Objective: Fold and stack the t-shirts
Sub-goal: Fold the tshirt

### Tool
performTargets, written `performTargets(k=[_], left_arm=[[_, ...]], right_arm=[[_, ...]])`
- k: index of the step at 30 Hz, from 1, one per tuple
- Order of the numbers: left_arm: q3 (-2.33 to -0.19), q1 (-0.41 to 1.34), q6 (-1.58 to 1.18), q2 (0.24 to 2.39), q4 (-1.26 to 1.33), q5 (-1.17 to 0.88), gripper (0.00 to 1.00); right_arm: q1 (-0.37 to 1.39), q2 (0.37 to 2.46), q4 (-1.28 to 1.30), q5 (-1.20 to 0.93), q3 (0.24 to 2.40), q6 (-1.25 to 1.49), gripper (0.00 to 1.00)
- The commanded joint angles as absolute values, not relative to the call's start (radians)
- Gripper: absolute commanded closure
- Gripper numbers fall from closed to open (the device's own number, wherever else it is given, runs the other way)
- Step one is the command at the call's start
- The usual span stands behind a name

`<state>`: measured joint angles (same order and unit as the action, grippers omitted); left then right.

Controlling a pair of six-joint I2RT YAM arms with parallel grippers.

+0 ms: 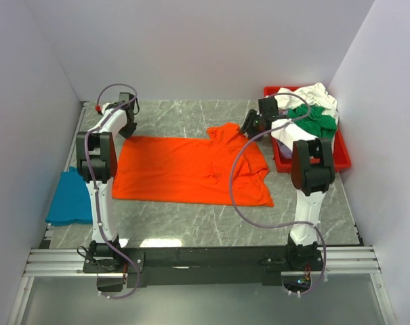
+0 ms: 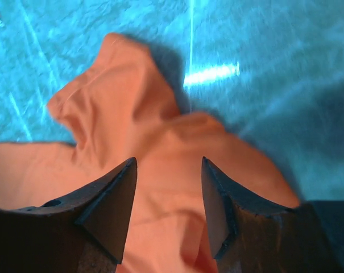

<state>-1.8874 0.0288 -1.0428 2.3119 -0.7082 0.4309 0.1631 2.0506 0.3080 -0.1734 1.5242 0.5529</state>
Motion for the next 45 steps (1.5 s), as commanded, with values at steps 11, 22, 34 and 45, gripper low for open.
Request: performTargets(k=[11, 22, 34, 45], left_arm=[[-1.862, 0.031, -1.012, 2.284, -0.677, 0.391, 0.91], [-1.815, 0.029, -0.993, 2.258, -0.643, 0.376, 0.93], [-1.799, 0.026, -0.982, 2.261, -0.618, 0.365, 0.96], [-1.790, 0.023, -0.966, 2.232, -0.592, 0.351, 0.99]], right_arm=[[0.144, 2.249, 0.333, -0.170, 1.801, 0.540, 0.43], [0.147, 2.347, 0.396, -0.159, 1.968, 0.549, 0.46], [0.178, 2.430, 0.397, -0.181, 2.011, 0.603, 0.53], [0.176, 2.367, 0.413, -0.186, 2.037, 0.594, 0.92]])
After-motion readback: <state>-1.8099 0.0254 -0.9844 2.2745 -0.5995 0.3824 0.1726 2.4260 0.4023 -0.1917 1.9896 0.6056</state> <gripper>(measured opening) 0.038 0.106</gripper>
